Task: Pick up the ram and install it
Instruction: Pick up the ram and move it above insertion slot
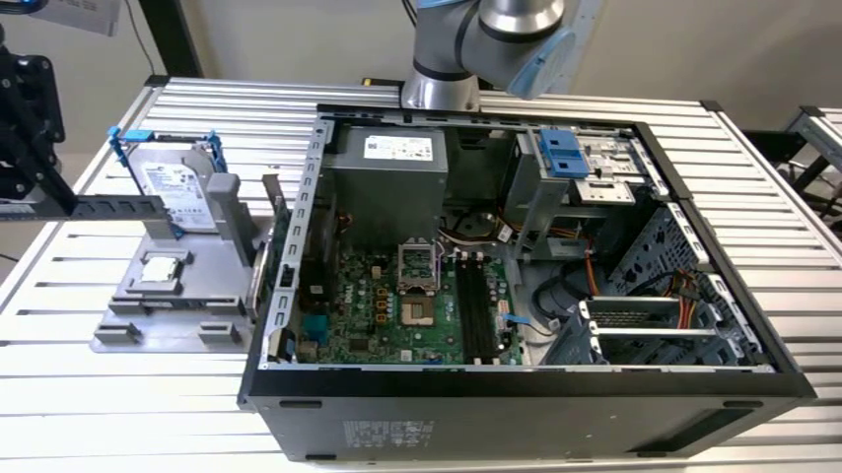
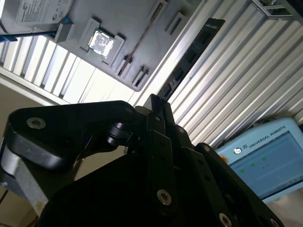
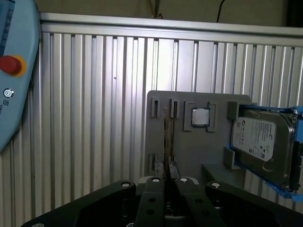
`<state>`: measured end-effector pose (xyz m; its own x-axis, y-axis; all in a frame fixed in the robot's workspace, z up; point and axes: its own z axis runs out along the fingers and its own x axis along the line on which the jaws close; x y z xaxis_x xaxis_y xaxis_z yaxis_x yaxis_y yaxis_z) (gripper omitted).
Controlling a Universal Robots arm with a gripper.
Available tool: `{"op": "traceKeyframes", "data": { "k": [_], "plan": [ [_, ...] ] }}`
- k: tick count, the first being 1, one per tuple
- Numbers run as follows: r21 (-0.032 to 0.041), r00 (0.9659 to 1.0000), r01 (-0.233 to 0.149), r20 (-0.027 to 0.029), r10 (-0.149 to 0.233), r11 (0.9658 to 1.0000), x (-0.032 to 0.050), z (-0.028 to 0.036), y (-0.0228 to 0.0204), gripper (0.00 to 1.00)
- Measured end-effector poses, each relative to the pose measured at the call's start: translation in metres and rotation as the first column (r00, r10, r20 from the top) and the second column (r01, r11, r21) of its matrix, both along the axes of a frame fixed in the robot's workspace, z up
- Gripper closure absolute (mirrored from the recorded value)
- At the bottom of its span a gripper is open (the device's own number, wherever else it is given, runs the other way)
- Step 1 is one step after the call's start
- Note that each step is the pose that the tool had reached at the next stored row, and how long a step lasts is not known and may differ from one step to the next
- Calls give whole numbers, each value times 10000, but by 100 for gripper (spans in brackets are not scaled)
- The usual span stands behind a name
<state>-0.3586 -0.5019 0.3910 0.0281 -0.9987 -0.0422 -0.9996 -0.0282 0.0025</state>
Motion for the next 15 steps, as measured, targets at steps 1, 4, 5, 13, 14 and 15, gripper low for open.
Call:
{"op": "traceKeyframes", "data": {
  "k": [1, 4, 5, 13, 14, 15],
  "plan": [
    [-1, 10000, 0, -1, 0, 10000, 5, 1, 0, 100],
    [0, 10000, 0, 0, 0, 10000, 17, 0, 0, 100],
    [0, 10000, 0, -1, 0, 10000, 23, 0, 0, 100],
    [-1, 10000, 0, -1, 0, 10000, 51, 0, 0, 100],
    [0, 10000, 0, 0, 0, 10000, 54, 0, 0, 100],
    [-1, 10000, 0, -1, 0, 10000, 54, 1, 0, 100]
  ]
}}
